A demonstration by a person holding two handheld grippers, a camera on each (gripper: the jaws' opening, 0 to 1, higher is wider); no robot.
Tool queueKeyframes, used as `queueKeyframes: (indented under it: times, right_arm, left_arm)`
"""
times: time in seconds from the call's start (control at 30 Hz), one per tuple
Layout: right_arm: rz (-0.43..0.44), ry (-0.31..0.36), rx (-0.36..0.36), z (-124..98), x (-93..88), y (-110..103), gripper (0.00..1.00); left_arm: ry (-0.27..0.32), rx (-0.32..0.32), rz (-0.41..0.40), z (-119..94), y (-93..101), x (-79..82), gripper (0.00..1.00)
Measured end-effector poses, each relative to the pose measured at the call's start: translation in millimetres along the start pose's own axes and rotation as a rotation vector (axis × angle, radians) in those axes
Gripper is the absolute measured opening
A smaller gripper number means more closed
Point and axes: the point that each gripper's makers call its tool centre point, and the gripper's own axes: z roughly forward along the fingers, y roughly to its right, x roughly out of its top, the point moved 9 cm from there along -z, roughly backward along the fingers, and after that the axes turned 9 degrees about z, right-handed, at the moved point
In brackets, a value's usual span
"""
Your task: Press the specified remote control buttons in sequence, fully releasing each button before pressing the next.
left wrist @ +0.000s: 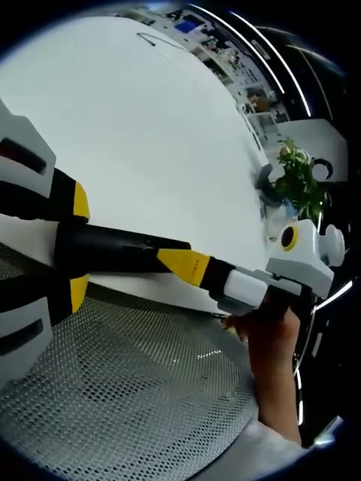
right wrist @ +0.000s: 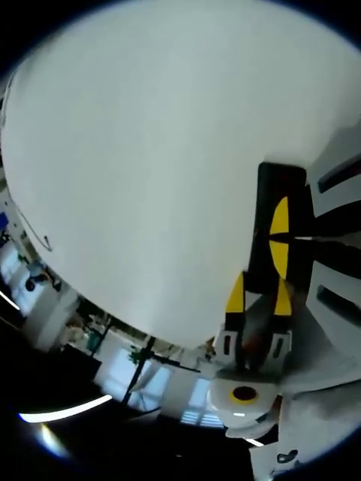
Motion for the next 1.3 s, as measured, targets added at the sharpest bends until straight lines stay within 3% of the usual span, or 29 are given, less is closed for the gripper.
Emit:
queueKeyframes:
  times: [0.73,0.8,1.03,1.3]
  right_arm:
    - [0.036,0.0,0.003,-2,1.2,-1,0.0]
    - [0.015,0.02,-0.028,-5,3.0,-1,0.0]
    - [0.047,0.067,-0.013,-16,4.8,1,0.0]
    - [0.041,0.03,-0.035,-15,-1.0,-1,0.0]
  left_arm:
    - [-0.001,-0.001,0.005,0,-0.3,-0.1,0.25]
    - [-0.002,-0.007,0.013,0,-0.8,-0.1,0.25]
    - [-0.009,-0.008,0.012,-1,-1.7,-0.4,0.25]
    - [-0.013,-0.007,0.009,-2,-2.9,-0.9,0.25]
